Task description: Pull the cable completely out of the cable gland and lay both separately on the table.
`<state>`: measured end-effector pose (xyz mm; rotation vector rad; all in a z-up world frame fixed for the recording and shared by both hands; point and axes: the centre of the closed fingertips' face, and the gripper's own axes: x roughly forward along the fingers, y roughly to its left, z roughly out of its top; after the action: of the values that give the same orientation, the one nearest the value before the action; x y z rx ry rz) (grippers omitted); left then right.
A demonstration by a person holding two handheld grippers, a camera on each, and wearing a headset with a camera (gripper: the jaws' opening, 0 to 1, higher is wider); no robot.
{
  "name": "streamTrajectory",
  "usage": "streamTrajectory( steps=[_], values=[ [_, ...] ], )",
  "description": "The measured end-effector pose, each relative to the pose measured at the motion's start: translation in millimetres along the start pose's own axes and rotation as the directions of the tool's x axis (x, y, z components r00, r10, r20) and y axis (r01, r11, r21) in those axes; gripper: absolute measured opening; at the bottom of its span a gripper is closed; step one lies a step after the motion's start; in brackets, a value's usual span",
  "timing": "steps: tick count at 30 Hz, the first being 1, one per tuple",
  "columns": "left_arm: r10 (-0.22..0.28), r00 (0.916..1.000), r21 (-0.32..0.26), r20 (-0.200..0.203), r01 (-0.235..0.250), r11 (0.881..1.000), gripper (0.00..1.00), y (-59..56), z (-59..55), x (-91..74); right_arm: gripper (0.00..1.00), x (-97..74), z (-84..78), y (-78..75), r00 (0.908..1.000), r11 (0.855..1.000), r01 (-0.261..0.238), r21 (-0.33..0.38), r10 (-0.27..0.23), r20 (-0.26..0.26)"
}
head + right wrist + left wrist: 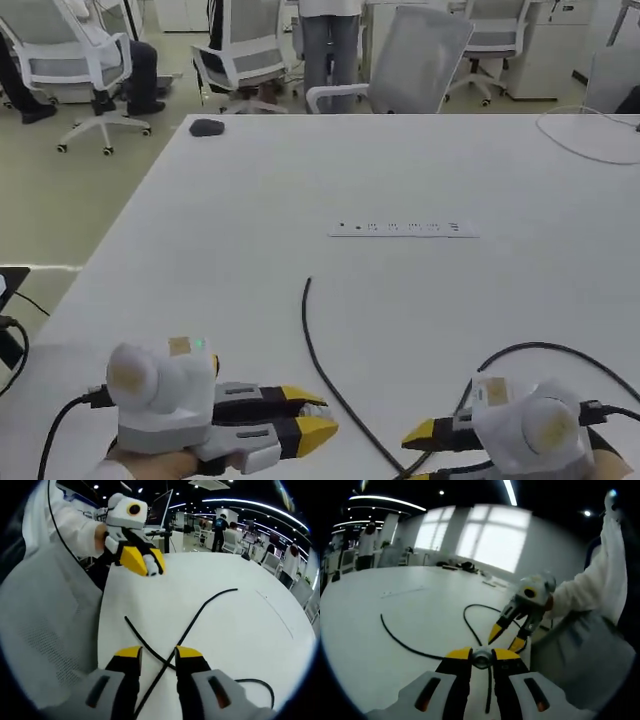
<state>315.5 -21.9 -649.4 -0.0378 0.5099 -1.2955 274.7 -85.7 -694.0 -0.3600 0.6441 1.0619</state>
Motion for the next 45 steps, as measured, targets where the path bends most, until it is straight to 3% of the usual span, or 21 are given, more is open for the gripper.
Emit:
streamTrajectory(
  steps=[1, 2, 5, 7, 12, 15, 19, 23, 25, 34, 38, 41, 45],
  values=[
    [0.002, 1.0000, 0.001, -0.006, -0.002, 1.000, 0.17, 2.8, -3.2, 3.7, 0.26, -2.7, 1.3, -0.7, 0.9999, 1.000, 0.008, 0.005, -0.008, 0.007],
    [0.003, 0.9998, 0.000, -0.021, -0.003, 1.000, 0.17, 5.8, -9.1, 9.7, 0.26, -14.7, 6.8, -4.2, 0.9978, 0.998, 0.040, 0.043, -0.042, 0.051],
    [0.014, 0.9971, -0.001, -0.074, -0.014, 1.000, 0.17, 13.2, -26.9, 22.6, 0.27, -33.9, 9.0, -8.2, 0.9914, 0.991, 0.087, 0.097, -0.096, 0.089],
    [0.014, 0.9950, 0.008, -0.099, -0.013, 1.000, 0.17, 16.0, -36.9, 30.1, 0.26, -47.5, 5.5, -11.5, 0.9854, 0.982, 0.128, 0.137, -0.141, 0.094],
    [0.035, 0.9928, 0.004, -0.115, -0.035, 0.999, 0.17, 22.5, -52.5, 41.6, 0.27, -72.4, -4.1, -9.5, 0.9793, 0.974, 0.183, 0.137, -0.193, 0.062],
    [0.031, 0.9850, 0.038, -0.169, -0.025, 0.999, 0.17, 23.0, -68.4, 46.4, 0.26, -86.9, 3.3, -17.0, 0.9567, 0.948, 0.240, 0.209, -0.268, 0.114],
    [0.039, 0.9784, 0.046, -0.203, -0.031, 0.998, 0.17, 24.3, -80.6, 51.0, 0.26, -92.1, 0.3, -18.7, 0.9449, 0.932, 0.273, 0.238, -0.306, 0.115],
    [0.053, 0.9734, 0.055, -0.223, -0.041, 0.998, 0.17, 26.2, -86.8, 51.8, 0.26, -90.6, -6.4, -13.6, 0.9437, 0.924, 0.275, 0.265, -0.312, 0.110],
    [0.054, 0.9701, 0.065, -0.237, -0.040, 0.997, 0.17, 25.2, -89.6, 51.3, 0.26, -90.1, -9.5, -11.6, 0.9441, 0.922, 0.275, 0.275, -0.313, 0.105],
    [0.059, 0.9706, 0.065, -0.233, -0.045, 0.997, 0.17, 26.6, -89.2, 49.5, 0.26, -90.9, -8.2, -15.1, 0.9378, 0.914, 0.285, 0.290, -0.328, 0.113],
    [0.065, 0.9695, 0.066, -0.236, -0.050, 0.997, 0.19, 25.8, -88.8, 47.0, 0.26, -84.4, -10.7, -12.4, 0.9460, 0.922, 0.271, 0.277, -0.308, 0.100],
    [0.078, 0.9704, 0.073, -0.229, -0.063, 0.995, 0.21, 25.1, -83.5, 41.4, 0.28, -81.8, -10.9, -10.0, 0.9516, 0.930, 0.258, 0.264, -0.291, 0.098],
    [0.098, 0.9756, 0.060, -0.196, -0.087, 0.994, 0.25, 21.5, -67.4, 26.9, 0.34, -80.4, -12.0, -8.5, 0.9550, 0.927, 0.241, 0.288, -0.279, 0.100]
  ],
)
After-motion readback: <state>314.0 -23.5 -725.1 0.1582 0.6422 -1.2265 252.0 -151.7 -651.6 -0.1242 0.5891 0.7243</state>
